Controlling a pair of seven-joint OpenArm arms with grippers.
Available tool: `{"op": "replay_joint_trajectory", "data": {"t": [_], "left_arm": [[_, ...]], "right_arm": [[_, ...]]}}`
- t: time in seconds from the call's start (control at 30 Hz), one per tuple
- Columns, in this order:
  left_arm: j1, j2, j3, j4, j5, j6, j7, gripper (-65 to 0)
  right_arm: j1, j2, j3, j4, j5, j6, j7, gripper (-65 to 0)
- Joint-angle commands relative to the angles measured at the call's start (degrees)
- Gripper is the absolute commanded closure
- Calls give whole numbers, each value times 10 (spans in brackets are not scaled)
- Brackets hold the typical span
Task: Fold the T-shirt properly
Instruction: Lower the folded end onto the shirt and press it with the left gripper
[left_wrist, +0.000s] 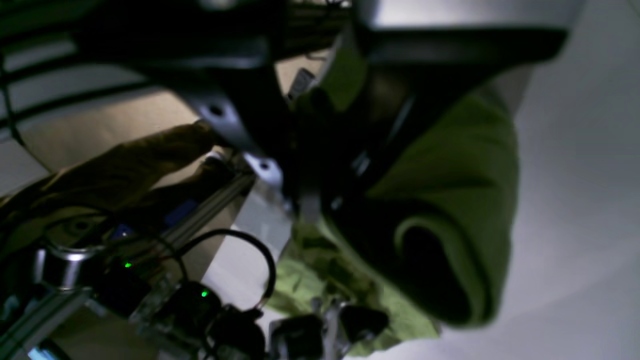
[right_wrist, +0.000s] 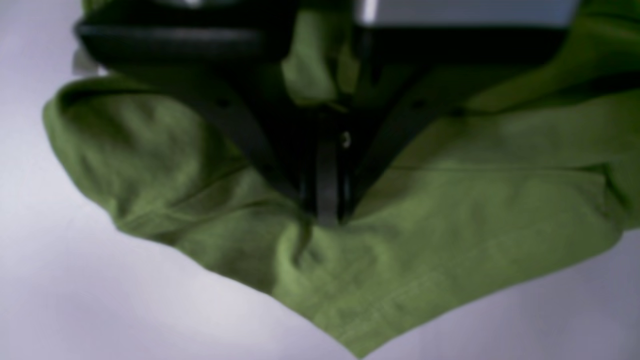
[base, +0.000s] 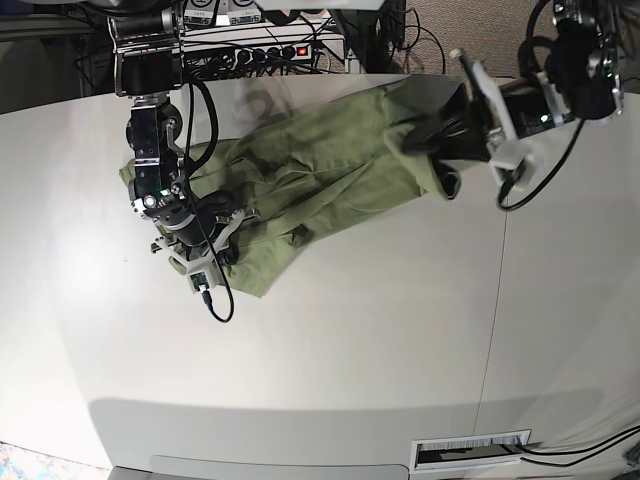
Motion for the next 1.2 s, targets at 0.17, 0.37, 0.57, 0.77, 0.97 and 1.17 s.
{"op": "replay_joint_trajectory", "data": {"t": [0.17,0.37,0.57,0.77,0.97,1.17], "left_arm": [[-60,12,60,-64,13,-3,-35,0],[-103,37,111,-122,13,-3,-37,0],[-108,67,156,-143,62,-3,-58,0],[-116,66,168,-143,89,-3,-60,-66],[-161,66,168,-143,130,-3,-59,-155],[-169,58,164,-143,106,-3,-4,-164]], "right_arm": [[-22,2,-12,-16,-22,13,-110,0],[-22,2,-12,-16,-22,13,-111,0],[-22,2,-12,-15,-22,13,-112,0],[-22,2,-12,6,-22,13,-116,0],[-22,2,-12,21,-23,13,-117,0],[-22,2,-12,21,-39,13,-122,0]]}}
